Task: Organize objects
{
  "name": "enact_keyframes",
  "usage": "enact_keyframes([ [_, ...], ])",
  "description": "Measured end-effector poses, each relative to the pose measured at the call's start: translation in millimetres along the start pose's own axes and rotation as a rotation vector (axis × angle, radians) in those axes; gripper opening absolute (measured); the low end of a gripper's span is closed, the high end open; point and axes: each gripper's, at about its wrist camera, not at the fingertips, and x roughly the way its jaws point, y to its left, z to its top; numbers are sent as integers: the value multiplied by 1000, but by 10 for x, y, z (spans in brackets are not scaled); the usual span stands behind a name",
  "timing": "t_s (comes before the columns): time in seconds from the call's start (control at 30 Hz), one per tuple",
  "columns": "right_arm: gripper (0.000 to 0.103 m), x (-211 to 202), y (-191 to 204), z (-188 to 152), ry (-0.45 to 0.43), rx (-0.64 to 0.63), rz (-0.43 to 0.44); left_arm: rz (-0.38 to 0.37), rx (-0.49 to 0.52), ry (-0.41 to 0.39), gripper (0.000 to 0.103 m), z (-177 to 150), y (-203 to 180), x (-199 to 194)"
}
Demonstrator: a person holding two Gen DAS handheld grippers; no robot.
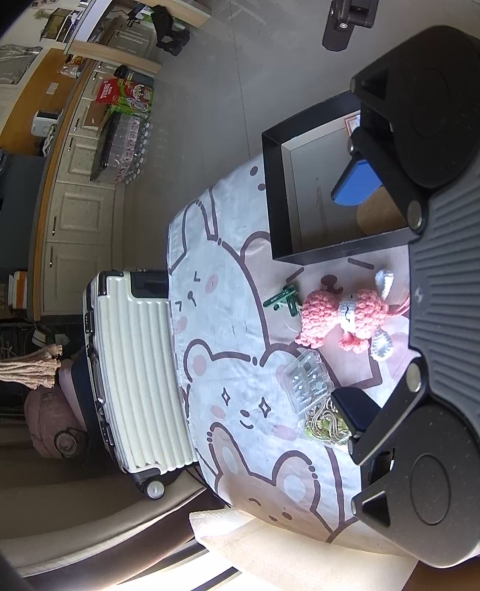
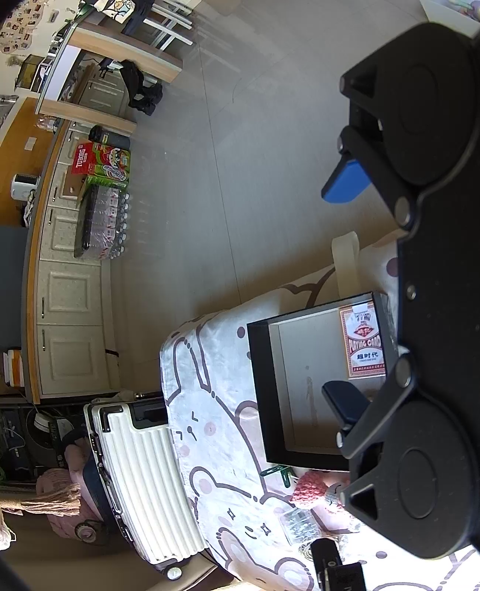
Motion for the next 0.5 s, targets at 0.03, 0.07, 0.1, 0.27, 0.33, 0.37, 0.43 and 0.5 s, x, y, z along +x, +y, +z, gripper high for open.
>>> enact_keyframes([
  [0.03,103,4,20,5,0,0,1,3,-2,0,103,0,34,0],
  [0.07,103,8,43,10,0,-1,3,6,-4,0,103,1,61,1],
  [0.1,103,11,68,16,0,-2,6,11,-9,1,103,4,101,2],
  [0.27,103,18,239,43,0,-13,24,31,-30,-2,103,2,308,-14],
  [0.33,103,22,317,59,-3,24,-18,39,-38,-1,103,0,400,-21],
  [0.37,103,21,358,66,-4,20,-12,43,-43,-1,103,-1,446,-24],
  [0.43,103,23,446,80,-5,9,-3,50,-51,-3,103,-7,533,-35],
  [0.5,103,28,546,95,-5,-4,8,60,-64,-3,103,-13,638,-44],
])
